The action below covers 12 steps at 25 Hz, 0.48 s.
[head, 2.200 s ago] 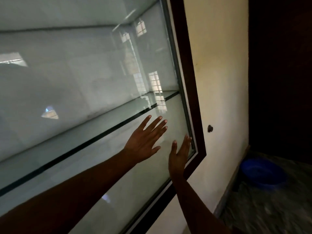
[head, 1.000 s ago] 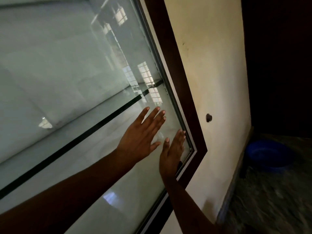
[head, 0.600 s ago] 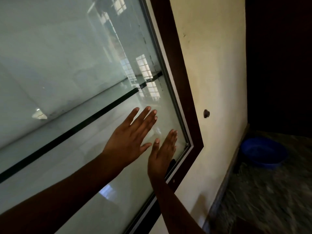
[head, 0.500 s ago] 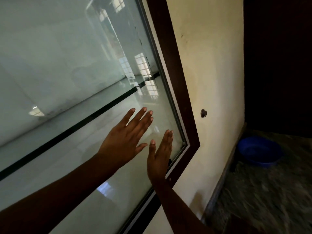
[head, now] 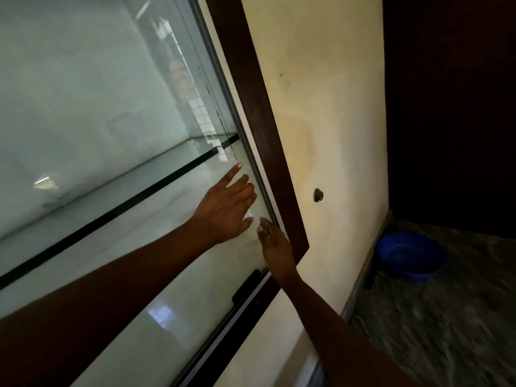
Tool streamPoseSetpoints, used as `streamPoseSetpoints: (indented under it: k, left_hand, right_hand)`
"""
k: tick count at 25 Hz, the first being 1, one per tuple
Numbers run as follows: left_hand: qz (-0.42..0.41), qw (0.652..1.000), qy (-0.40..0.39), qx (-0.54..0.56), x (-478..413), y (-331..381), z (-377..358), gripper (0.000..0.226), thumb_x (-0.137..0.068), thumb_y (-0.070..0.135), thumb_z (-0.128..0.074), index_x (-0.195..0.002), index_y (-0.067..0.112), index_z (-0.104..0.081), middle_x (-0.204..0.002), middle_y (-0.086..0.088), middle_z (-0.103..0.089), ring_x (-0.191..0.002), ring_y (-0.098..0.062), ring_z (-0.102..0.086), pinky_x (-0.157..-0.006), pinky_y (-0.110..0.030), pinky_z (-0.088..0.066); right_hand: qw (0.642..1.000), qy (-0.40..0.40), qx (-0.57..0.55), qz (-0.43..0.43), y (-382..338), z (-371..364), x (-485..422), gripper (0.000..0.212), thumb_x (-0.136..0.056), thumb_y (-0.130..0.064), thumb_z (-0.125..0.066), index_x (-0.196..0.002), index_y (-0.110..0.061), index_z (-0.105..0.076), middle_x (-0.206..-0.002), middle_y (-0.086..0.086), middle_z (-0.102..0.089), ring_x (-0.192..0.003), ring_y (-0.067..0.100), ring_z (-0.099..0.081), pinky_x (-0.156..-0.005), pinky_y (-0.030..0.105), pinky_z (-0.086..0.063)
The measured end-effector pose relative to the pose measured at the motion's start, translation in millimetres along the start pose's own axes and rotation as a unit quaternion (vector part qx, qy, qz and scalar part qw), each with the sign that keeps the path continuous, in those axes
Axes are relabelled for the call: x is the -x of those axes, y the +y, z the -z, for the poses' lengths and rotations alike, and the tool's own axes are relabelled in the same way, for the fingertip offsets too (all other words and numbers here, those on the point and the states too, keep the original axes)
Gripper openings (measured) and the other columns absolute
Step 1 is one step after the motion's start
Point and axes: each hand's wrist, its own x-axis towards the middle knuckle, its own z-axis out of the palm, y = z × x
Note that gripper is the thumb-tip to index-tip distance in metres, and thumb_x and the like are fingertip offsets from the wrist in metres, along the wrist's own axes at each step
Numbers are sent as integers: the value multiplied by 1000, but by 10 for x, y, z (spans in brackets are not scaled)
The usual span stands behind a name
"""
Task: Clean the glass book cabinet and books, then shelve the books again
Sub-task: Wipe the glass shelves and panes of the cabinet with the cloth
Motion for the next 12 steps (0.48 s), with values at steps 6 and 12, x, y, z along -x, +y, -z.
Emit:
streamPoseSetpoints:
  k: [6, 12]
  left_hand:
    - [38, 999, 11, 36, 341, 77, 88, 53, -75, 48, -67, -106, 6, -70, -108, -14, -67, -112, -31, -59, -112, -50, -14]
    - [51, 997, 5, 52, 886, 95, 225, 55, -75, 50, -67, -107, 5, -69, -110, -15, -67, -114, -32, -58, -110, -51, -18]
  right_hand:
    - [999, -20, -8, 26, 49, -141, 230, 38, -96, -26, -45, -130, -12, -49, -131, 4, -53, -120, 11, -47, -95, 17, -36]
    - [999, -44, 4, 30, 64, -407, 612, 37, -96, -29, -45, -129, -13, -51, -126, 2, -55, -114, 9, -49, -95, 20, -37]
